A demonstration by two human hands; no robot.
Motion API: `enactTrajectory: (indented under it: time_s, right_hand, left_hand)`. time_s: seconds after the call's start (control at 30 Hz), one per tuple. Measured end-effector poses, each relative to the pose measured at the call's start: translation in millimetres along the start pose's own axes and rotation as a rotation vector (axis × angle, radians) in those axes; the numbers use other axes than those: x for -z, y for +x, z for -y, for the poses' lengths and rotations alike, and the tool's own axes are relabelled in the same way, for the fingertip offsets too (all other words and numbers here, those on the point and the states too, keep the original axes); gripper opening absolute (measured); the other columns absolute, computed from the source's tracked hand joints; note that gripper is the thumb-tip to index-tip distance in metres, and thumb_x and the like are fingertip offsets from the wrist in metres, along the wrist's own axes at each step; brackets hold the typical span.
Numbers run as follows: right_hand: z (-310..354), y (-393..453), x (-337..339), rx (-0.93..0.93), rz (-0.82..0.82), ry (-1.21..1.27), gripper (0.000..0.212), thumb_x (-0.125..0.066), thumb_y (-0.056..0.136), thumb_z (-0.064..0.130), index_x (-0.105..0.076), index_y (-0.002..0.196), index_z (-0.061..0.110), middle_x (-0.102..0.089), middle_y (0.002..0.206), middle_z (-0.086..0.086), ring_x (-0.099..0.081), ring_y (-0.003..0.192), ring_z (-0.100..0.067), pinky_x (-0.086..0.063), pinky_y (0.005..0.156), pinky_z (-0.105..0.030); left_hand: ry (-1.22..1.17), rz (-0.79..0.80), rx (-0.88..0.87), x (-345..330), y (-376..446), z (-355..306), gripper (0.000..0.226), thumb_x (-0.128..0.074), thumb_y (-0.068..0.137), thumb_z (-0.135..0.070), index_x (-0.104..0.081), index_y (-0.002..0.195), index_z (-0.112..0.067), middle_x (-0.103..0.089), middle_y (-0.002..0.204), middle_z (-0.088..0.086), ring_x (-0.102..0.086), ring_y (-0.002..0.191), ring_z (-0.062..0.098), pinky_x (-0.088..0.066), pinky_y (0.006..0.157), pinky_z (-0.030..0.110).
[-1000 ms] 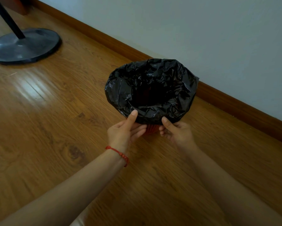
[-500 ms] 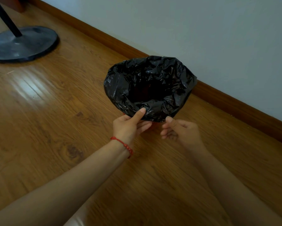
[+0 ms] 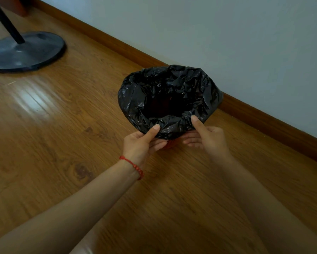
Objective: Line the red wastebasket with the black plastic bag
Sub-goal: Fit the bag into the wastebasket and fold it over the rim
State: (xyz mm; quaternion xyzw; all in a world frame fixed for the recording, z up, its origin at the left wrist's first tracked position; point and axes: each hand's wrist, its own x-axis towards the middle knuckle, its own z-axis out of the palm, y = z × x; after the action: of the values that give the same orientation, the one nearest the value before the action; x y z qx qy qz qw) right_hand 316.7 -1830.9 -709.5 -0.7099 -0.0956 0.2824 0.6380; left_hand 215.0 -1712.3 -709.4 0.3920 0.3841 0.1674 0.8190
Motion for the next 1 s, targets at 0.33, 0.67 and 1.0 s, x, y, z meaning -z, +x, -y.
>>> enactTrajectory:
  time_s: [0.33,0.67,1.0]
  right_hand:
    - [-1.1,3.4,-14.0,-0.065,0.047,0.196,0.019,-0.056,0.088,0.023,-0.062,0.08,0.007,-0.067,0.062,-0.005,-0.064,0.055,-0.014,-0.054,0.056,-0.022]
    - [-11.2,0.2,-17.7,0.001,0.03,0.178,0.026,-0.055,0.087,0.027,-0.065,0.076,0.005,-0.068,0.064,-0.007,-0.064,0.057,-0.015,-0.054,0.057,-0.022]
    - [-18.0,-4.2,-23.4,0.05,0.079,0.082,0.025,-0.054,0.088,0.023,-0.064,0.071,0.007,-0.067,0.051,-0.001,-0.062,0.047,-0.01,-0.052,0.051,-0.019]
  left_hand:
    - [-0.01,-0.026,-0.002,3.6,0.2,-6.7,0.025,-0.062,0.082,-0.017,-0.06,0.095,0.004,-0.071,0.077,0.014,-0.07,0.062,0.017,-0.058,0.062,0.025]
    - [0.068,-0.1,-0.01,5.5,-20.1,8.8,0.017,-0.063,0.081,-0.019,-0.064,0.079,-0.002,-0.071,0.066,0.009,-0.069,0.059,0.016,-0.057,0.057,0.022]
    - [-0.005,-0.091,-0.01,-9.3,-5.1,-5.6,0.02,-0.064,0.081,-0.016,-0.062,0.09,0.002,-0.069,0.08,0.015,-0.07,0.061,0.015,-0.058,0.061,0.023]
